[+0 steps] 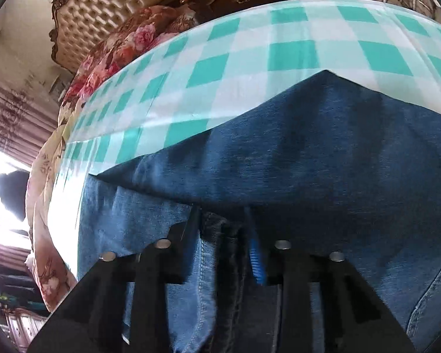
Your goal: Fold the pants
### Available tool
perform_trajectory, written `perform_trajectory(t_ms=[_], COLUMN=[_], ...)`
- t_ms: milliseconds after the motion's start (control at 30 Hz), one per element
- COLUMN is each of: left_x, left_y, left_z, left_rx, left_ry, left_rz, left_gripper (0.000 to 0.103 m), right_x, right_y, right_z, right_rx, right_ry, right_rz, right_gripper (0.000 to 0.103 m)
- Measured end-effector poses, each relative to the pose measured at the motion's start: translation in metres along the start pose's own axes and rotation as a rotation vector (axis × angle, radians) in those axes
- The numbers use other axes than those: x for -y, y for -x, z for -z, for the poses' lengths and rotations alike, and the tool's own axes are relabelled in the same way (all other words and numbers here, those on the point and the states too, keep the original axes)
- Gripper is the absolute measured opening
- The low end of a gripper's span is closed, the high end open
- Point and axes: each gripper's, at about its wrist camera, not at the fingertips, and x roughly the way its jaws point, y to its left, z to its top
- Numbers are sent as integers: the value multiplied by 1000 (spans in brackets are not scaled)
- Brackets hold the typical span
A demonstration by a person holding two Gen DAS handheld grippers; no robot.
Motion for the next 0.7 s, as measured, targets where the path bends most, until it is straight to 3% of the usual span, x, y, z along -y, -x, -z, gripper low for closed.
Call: perform_trajectory(t_ms=[100,200,233,300,333,467,533,633,700], left_x=[-17,-57,-85,-132,-155,-209,-226,-251,-256], left_y=[18,39,44,45,42,22,13,20,25], left_z=[10,26,35,56,68,103,122,141,137], left_rx=[3,30,28,13,-3,-86,-168,-205,-168], left_ry=[107,248,342,511,574,661,703,791,793], left_rz=[52,10,-14,-39,-46,-56,-132,-220,-209], left_gripper=[44,44,43,18,15,12,12,12,12], right_x=[0,-5,-8,-14,-14,-13,-16,-23,-28], right_y=[11,45,53,58,58,48,40,36,36], right_z=[4,22,33,53,63,98,108,114,115], right_rx=[29,137,150,147,147,119,95,109,106], right_ry=[6,20,25,27,22,-7,26,100,129], right_rz=[39,71,62,75,81,115,160,239,290], right_gripper=[29,30,30,30,30,30,30,30,30])
